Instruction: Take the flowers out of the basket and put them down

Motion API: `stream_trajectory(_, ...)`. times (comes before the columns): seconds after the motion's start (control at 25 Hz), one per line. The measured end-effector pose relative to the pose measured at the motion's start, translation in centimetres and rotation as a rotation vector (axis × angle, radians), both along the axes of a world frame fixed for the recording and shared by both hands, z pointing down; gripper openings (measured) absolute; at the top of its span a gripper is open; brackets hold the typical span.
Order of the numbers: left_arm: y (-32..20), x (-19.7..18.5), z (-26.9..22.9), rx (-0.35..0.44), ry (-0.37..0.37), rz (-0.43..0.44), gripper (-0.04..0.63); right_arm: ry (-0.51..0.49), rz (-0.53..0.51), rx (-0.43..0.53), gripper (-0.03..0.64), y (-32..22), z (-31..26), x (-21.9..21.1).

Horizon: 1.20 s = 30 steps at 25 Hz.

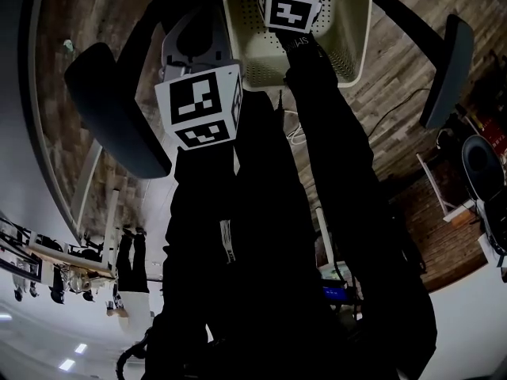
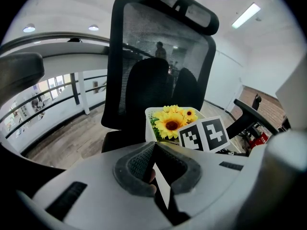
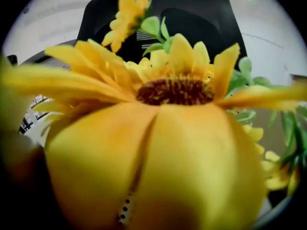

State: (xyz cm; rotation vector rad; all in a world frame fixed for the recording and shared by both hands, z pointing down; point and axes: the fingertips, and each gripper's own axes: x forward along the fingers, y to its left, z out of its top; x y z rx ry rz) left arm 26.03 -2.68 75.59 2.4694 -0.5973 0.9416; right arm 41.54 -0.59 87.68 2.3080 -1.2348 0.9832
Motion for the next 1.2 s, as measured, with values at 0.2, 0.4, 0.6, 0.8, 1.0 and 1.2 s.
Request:
stream_trajectory(0.2,-0.3,-0.2,-0.2,0.003,0.005,-0.002,-0.002,0.019,0.037,-0.002,0.503,-0.5,0.3,0.3)
stream_trajectory(0.4,0.2,-0.3,0.4,0.002,0.01,-0.009,-0.002,0.051,0.092,0.002,0.527,-0.4,1.7,1.0)
stream_trajectory(0.6,0.0,-0.7,0.6,0.009,0.015,-0.014,-0.002,0.099,0.125,0.023,0.534,-0.3,1.7,1.4)
stream_trajectory(0.8,-0.5,-1.1,0.7,0.016,0.011,-0.022,-0.002,0.111,0.124,0.054,0.533,-0.4,1.3,1.5)
stream_trajectory(1.0,-0.8,-1.5,0.6,0.019,0.015,-0.015,-0.002,0.147,0.039,0.106,0.532,-1.2,0.5,0.5)
stream_trajectory(1.2,0.0,-0.8,0.6,0.025,0.018,-0.01,-0.002,0.164,0.006,0.109,0.532,0.7,-0.1,0.7)
